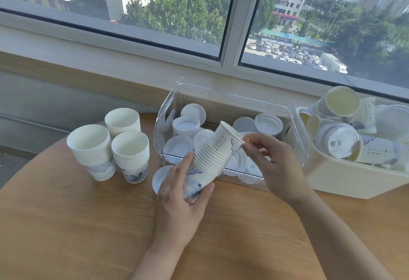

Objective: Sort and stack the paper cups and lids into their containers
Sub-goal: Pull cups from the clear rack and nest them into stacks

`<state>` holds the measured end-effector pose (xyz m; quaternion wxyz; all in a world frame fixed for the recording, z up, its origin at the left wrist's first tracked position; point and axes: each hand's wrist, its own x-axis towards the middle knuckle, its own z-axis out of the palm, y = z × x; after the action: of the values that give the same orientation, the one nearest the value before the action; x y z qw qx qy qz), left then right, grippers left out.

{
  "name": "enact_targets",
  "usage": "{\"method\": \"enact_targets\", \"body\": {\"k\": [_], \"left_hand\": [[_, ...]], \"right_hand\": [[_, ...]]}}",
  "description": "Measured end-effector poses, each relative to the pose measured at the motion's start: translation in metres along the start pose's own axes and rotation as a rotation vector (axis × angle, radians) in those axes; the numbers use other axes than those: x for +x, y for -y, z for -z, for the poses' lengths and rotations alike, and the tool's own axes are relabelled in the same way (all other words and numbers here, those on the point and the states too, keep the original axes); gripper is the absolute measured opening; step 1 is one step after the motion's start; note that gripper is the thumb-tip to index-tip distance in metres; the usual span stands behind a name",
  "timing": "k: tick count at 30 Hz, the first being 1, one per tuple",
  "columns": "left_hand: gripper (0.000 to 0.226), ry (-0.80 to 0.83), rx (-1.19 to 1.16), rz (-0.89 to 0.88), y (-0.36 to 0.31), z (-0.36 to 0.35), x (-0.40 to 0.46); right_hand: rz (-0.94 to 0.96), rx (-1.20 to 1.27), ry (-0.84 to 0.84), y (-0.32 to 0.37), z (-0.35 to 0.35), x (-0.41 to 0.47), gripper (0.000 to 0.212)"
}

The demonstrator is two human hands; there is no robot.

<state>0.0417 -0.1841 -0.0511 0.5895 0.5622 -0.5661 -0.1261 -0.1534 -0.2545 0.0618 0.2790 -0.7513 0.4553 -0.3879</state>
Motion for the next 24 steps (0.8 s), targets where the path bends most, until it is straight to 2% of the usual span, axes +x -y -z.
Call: {"method": "enact_targets", "body": {"k": [4, 7, 13, 15, 20, 24], "left_hand": [[0.072, 0.016, -0.019, -0.03, -0.004, 0.0, -0.001], [0.074, 0.014, -0.019, -0.023, -0.006, 0.003, -0.002], [0.078, -0.025, -0.011, -0.069, -0.016, 0.012, -0.014], [0.077, -0.06, 0.028, -0.078, -0.02, 0.02, -0.019], [0.075, -0.128, 0.103, 0.001, -0.024, 0.047, -0.032], [0.077, -0.124, 0.158, 0.122, -0.018, 0.073, -0.047]], "right_hand": [[0.01, -0.063, 0.125, 0.001, -0.004, -0.008, 0.013], [0.031, -0.053, 0.112, 0.008, -0.005, -0.01, 0.019], [-0.112, 0.269, 0.209, 0.028, -0.031, -0.019, 0.049], [-0.137, 0.393, 0.19, 0.034, -0.044, -0.027, 0.055], [-0.083, 0.53, 0.129, 0.055, -0.075, -0.04, 0.057], [-0.047, 0.552, 0.099, 0.062, -0.111, -0.057, 0.056]]}}
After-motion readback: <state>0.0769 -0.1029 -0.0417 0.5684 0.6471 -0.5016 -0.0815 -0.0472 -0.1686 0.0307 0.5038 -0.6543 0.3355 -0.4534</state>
